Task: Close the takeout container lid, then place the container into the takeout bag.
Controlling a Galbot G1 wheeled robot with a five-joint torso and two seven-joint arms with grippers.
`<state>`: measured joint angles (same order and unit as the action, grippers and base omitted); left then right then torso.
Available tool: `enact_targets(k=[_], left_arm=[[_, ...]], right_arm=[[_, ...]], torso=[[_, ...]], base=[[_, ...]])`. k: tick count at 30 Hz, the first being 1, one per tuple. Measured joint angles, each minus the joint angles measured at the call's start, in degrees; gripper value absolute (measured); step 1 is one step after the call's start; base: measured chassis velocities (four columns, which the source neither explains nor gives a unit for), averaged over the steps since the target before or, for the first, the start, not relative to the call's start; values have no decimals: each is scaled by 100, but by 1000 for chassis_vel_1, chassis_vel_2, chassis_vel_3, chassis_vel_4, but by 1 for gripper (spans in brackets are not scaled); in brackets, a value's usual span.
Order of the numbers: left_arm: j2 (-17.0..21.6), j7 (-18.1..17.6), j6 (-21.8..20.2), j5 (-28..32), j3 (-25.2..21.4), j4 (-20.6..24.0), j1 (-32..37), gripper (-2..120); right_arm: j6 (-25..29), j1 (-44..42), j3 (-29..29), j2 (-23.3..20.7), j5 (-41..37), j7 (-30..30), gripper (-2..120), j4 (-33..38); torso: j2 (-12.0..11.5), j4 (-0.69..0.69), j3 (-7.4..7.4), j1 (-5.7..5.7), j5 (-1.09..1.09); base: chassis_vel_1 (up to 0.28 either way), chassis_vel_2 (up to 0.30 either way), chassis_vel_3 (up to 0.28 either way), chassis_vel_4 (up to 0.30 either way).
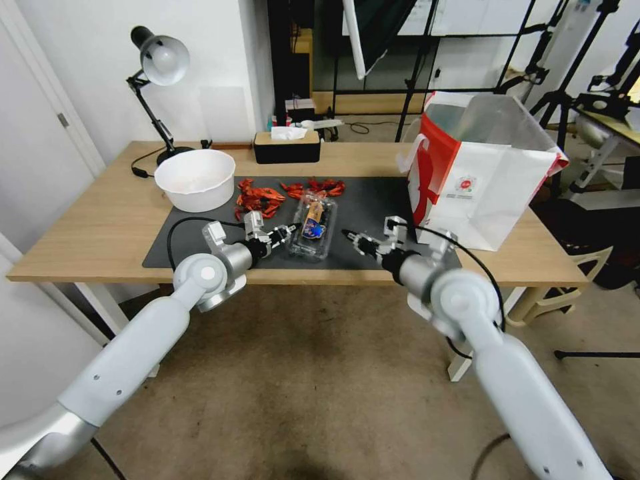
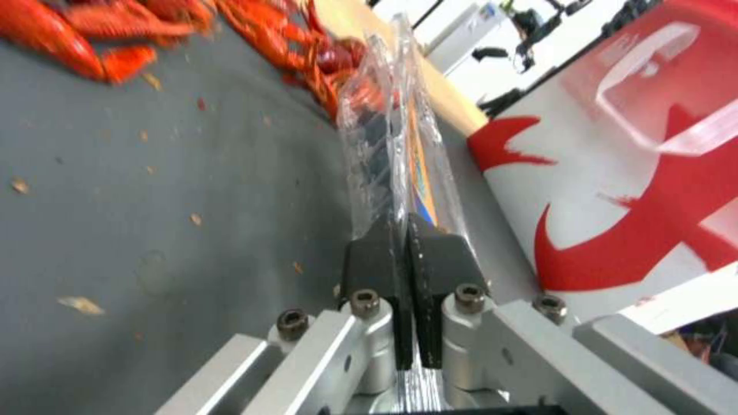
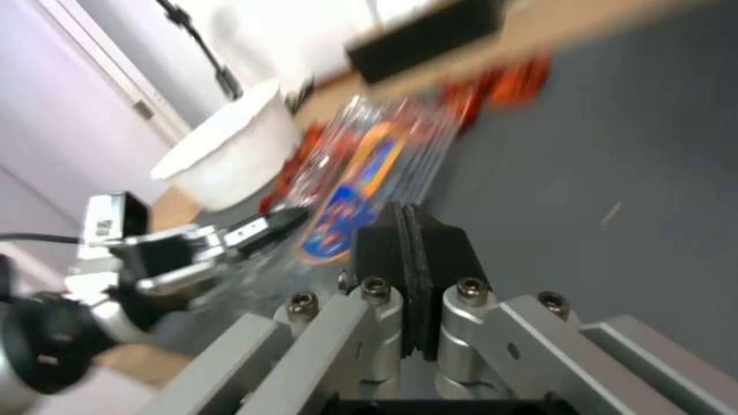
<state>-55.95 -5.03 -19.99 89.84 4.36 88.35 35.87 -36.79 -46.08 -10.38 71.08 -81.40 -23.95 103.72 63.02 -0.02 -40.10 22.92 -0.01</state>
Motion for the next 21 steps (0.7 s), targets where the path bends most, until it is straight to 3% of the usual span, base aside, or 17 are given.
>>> enact_targets(k=[4,6,7,9,10,11,14,16,18,20,21], left_arm=[[16,46,83,21,-59,52,73,0],[85,59,165,44,-221,158,222,0],[85,59,165,44,-221,158,222,0],[121,137,303,102,-312,273,304,0],[139,168,366,115,-351,340,348,0],[139,168,366,115,-351,340,348,0],[250,301,583,115,-560,586,591,0],[264,328,613,112,-596,622,618,0],[279,429,717,109,-622,670,620,0],[281,461,741,107,-617,672,607,0],[287,554,832,100,-558,675,527,0]], right_arm=[[304,-460,-216,-402,499,526,0,547],[933,-921,-254,-662,1973,1388,0,801],[933,-921,-254,-662,1973,1388,0,801],[2176,-1528,-362,-862,3654,1964,0,1014],[2711,-1804,-382,-874,4267,1997,0,1057],[2711,-1804,-382,-874,4267,1997,0,1057],[4237,-2453,-329,-707,5758,1987,5,917],[4458,-2568,-327,-664,5966,1981,7,867],[4962,-2888,-348,-542,6373,1950,20,696],[5095,-2979,-370,-506,6455,1945,20,636],[5405,-3179,-424,-417,6606,1927,28,479]], torso=[[0,0,0,-1,0],[0,3,0,-1,2],[0,3,0,-1,2],[0,2,0,-1,0],[0,-2,0,-1,1],[0,-2,0,-1,1],[0,4,0,-1,3],[0,5,1,-1,2],[0,3,1,-2,1],[0,3,1,-2,1],[0,1,1,-2,0]], base=[[0,0,0,0],[0,0,0,0],[0,0,0,0],[0,0,0,0],[0,0,0,0],[0,0,0,0],[0,0,0,0],[0,0,0,0],[0,0,0,0],[0,0,0,0],[0,0,0,0]])
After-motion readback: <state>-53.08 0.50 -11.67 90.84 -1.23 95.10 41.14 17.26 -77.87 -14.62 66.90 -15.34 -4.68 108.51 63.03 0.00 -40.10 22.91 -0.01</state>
